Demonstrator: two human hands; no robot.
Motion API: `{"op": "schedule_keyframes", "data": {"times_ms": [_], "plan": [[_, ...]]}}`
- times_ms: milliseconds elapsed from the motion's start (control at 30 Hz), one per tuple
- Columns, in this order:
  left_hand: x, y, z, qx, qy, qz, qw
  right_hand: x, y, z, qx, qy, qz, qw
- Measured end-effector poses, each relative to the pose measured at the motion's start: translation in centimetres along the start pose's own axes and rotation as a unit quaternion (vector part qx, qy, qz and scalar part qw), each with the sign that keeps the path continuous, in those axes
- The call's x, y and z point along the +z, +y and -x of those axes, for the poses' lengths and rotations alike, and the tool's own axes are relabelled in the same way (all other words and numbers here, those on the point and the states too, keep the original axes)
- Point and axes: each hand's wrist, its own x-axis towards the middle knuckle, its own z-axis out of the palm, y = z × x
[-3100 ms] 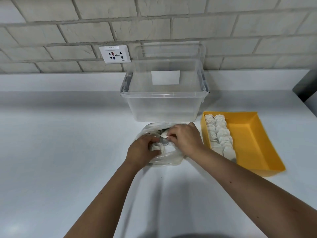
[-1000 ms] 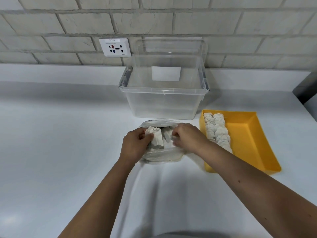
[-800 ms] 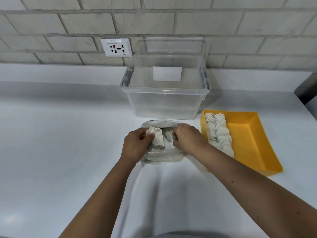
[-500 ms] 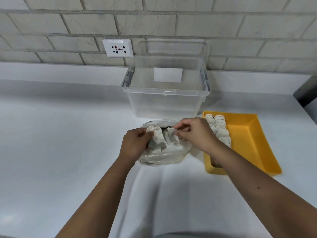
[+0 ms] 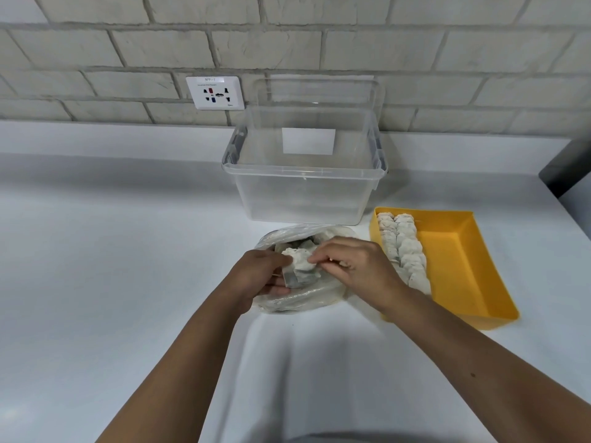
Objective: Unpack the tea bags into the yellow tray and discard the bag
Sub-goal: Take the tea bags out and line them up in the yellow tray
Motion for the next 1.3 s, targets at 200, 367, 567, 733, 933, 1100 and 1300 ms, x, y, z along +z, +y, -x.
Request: {"op": "schedule_keyframes", "data": {"times_ms": [200,367,567,733,933,1100,1300], "plan": [[0.1,0.0,0.1,0.003,-0.006,0.0,1.0,-0.2,0.4,-1.7,0.018,0.009,-0.019,1.0],[0.1,0.1,0.1,0.013,-0.006,0.035,0.999,0.4,1.1,-0.2,0.038,-0.071,-0.066,0.995],[0.4,0.0,0.1,0.042,-0.004,-0.024,0.999,0.5,1.1,-0.5,0.031,-0.116,-0.063,0.991],[0.2,-1.0,-0.8,0.146,0.109,-0.105,0.978,-0.1,2.6,-1.8,0.101,-0.127,0.059,0.985],[0.3,-1.2,-0.7,0.157,0.115,-0.071,0.978,1.8,3.7,-2.1,0.184,-0.26,0.212,0.924],[0.0,-1.4,-1.0,0.149,0.129,-0.075,0.978,3.2,3.1,-2.1,0.203,-0.27,0.26,0.905],[-0.3,-1.6,-1.1,0.146,0.131,-0.062,0.979,3.8,2.7,-2.3,0.181,-0.249,0.302,0.902]]}}
